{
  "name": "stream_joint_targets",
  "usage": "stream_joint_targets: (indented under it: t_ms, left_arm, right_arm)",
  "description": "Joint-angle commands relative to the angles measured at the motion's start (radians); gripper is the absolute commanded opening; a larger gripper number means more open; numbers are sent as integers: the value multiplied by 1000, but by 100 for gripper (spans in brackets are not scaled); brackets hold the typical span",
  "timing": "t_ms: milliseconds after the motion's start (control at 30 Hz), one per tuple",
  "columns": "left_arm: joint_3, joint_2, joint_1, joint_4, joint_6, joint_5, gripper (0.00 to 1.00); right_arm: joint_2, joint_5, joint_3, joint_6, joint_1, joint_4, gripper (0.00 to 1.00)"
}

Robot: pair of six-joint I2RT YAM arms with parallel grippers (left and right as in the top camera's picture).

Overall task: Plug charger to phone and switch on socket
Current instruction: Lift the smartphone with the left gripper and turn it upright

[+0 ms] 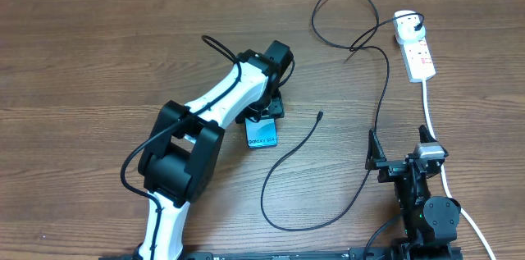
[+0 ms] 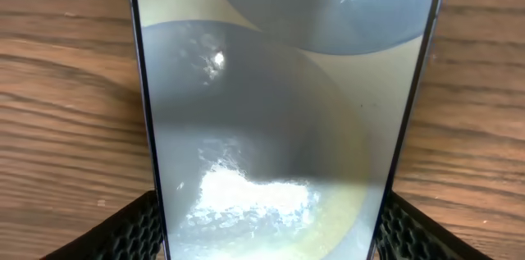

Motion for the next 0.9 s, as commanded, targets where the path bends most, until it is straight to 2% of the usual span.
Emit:
stream_joint_targets:
  t_ms: [0,200,367,500,733,867]
  left_arm:
    - [41,12,26,-13,-4,45,68]
    - [42,12,63,-13,33,196,68]
    - [42,12,127,-22,33,436,61]
    - [42,12,181,-32,44,580,63]
    - [42,12,223,-69,65,618,64]
    - [42,12,223,-64,81,724,64]
  right_arm:
    - [-7,1,-11,3,-4,6,100]
    - [-7,1,-11,3,-4,6,100]
    - [-7,1,-11,3,-4,6,100]
    - [-7,1,-11,3,-4,6,100]
    - [-7,1,-11,3,-4,6,100]
    - [-7,1,-11,3,-4,6,100]
